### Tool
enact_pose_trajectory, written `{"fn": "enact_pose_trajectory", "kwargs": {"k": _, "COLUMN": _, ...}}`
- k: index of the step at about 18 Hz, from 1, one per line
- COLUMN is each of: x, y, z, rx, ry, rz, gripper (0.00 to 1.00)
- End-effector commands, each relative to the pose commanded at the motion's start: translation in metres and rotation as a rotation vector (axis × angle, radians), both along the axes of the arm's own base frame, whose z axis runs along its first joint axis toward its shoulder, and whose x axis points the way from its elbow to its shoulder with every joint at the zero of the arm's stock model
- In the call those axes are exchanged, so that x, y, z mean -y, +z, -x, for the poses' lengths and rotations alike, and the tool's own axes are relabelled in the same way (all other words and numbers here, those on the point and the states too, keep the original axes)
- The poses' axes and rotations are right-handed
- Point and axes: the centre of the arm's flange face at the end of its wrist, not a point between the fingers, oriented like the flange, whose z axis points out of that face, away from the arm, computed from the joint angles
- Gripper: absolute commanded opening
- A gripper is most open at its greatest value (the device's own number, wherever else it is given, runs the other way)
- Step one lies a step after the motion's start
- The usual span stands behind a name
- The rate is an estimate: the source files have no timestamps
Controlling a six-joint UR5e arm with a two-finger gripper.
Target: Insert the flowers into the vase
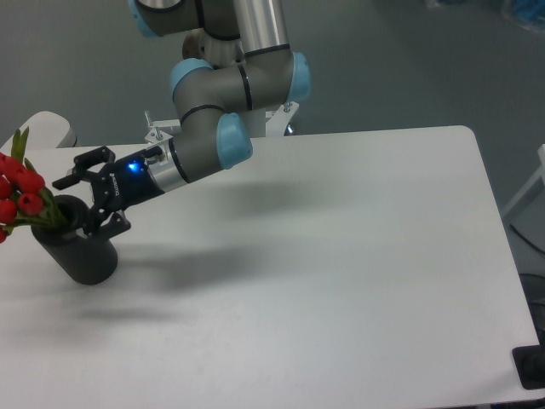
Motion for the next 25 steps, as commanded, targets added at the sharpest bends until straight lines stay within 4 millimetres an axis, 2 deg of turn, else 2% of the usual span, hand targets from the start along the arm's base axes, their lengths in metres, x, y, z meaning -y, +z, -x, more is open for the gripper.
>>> {"fn": "enact_pose_trajectory", "kwargs": {"k": 2, "x": 0.006, "y": 0.011, "z": 0.01, "rx": -0.001, "ry": 0.029, "rz": -0.002, "gripper": 1.0}}
{"fn": "enact_pose_trajectory", "kwargs": {"k": 4, "x": 0.013, "y": 0.024, "z": 0.035, "rx": -0.008, "ry": 0.079, "rz": -0.009, "gripper": 1.0}}
{"fn": "enact_pose_trajectory", "kwargs": {"k": 9, "x": 0.032, "y": 0.05, "z": 0.075, "rx": -0.05, "ry": 0.164, "rz": -0.037, "gripper": 1.0}}
{"fn": "enact_pose_trajectory", "kwargs": {"k": 15, "x": 0.029, "y": 0.081, "z": 0.124, "rx": -0.346, "ry": 0.244, "rz": 0.109, "gripper": 1.0}}
{"fn": "enact_pose_trajectory", "kwargs": {"k": 16, "x": 0.029, "y": 0.084, "z": 0.138, "rx": -0.369, "ry": 0.271, "rz": 0.135, "gripper": 1.0}}
{"fn": "enact_pose_trajectory", "kwargs": {"k": 18, "x": 0.032, "y": 0.085, "z": 0.17, "rx": -0.399, "ry": 0.325, "rz": 0.185, "gripper": 1.0}}
{"fn": "enact_pose_trajectory", "kwargs": {"k": 20, "x": 0.046, "y": 0.063, "z": 0.226, "rx": -0.412, "ry": 0.397, "rz": 0.249, "gripper": 1.0}}
{"fn": "enact_pose_trajectory", "kwargs": {"k": 23, "x": 0.052, "y": 0.044, "z": 0.274, "rx": -0.45, "ry": 0.447, "rz": 0.331, "gripper": 1.0}}
{"fn": "enact_pose_trajectory", "kwargs": {"k": 25, "x": 0.058, "y": 0.029, "z": 0.298, "rx": -0.525, "ry": 0.473, "rz": 0.433, "gripper": 1.0}}
